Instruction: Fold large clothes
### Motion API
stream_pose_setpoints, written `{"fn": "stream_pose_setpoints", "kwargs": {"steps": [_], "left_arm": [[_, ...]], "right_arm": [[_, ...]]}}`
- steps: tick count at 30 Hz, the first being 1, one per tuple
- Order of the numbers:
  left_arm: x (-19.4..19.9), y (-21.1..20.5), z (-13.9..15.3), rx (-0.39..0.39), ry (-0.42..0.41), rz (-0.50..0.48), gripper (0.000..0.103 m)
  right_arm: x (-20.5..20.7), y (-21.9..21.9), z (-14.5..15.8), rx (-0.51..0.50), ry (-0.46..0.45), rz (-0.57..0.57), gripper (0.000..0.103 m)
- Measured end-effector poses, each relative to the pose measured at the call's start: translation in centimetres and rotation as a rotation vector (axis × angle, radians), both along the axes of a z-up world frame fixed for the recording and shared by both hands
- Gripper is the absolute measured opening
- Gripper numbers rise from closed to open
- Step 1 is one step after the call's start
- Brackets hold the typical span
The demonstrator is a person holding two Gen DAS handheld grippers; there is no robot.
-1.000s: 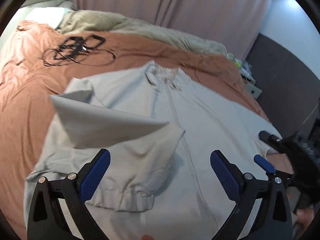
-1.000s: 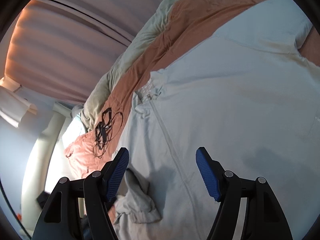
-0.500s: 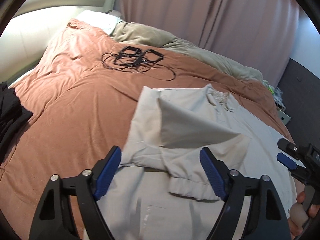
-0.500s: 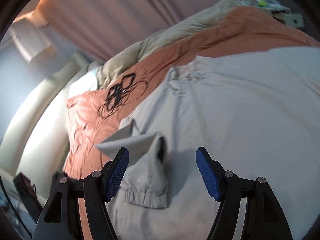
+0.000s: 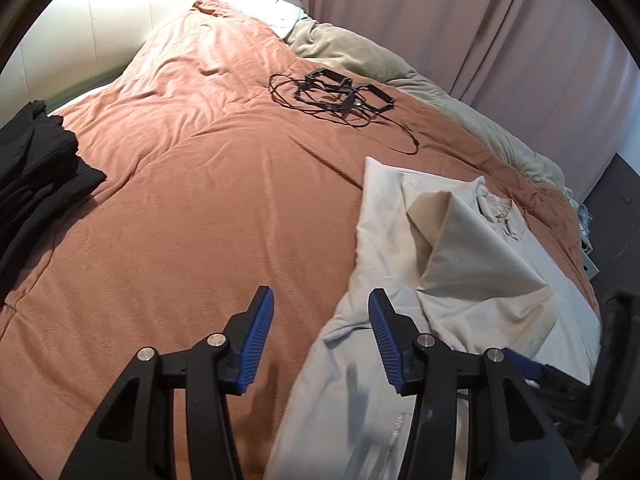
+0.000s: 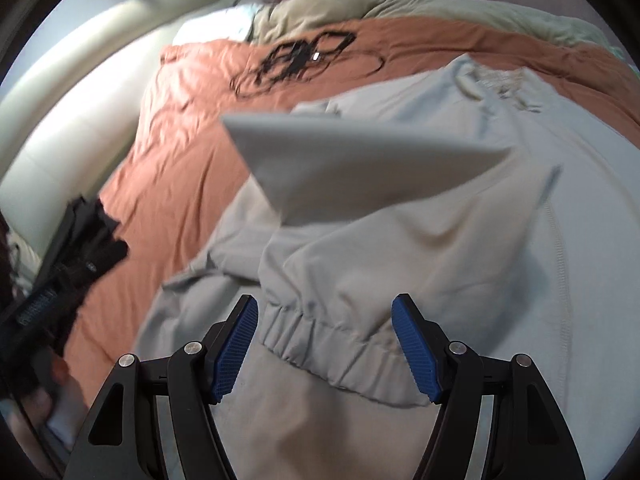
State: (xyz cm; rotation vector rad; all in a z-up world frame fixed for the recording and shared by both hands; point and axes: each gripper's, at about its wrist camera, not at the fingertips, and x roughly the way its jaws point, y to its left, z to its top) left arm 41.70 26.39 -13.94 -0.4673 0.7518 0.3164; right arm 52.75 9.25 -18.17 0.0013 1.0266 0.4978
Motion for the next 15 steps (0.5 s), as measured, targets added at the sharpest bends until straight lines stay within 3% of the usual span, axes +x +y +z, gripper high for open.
{"fn": "stream_pose_setpoints", "kwargs": {"steps": [3,6,9,10,13,14,15], "left_arm": [[-0.2,1.0,-0.5,-0.029,0.006,0.013,0.05],[-0.3,1.4,-0.9,-0.05,0.011,0.015,0.05],[-0.4,1.5,-1.0,-0.047,0.014,0.008,0.05],[-0.4,1.4,-1.1,-0.046,0.015,0.005,0.05],[-0.4,1.3,-1.1,-0.043,0.018,-0.001,0.05],[-0.4,1.2,-1.2,-0.043,0.018,-0.004,0.05],[-0.4,1.1,-1.2,-0.042,0.018,-0.008,0.05]], "right_arm": [[-0.2,1.6,-1.7,-0.078,0.02,0.033,0.076],[-1.0,2.7,-2.9,-0.163,-0.001,0.083,0.088],[-1.6,3.7,-3.8,-0.266,-0.038,0.113,0.088],[-1.7,3.5,-3.8,-0.272,-0.044,0.105,0.081],[-1.1,1.5,-2.9,-0.263,-0.039,0.021,0.024],[-0.9,0.5,-2.5,-0.215,-0.022,0.008,0.014],[-0.6,-0.7,-1.9,-0.146,-0.001,-0.002,0.012]]}}
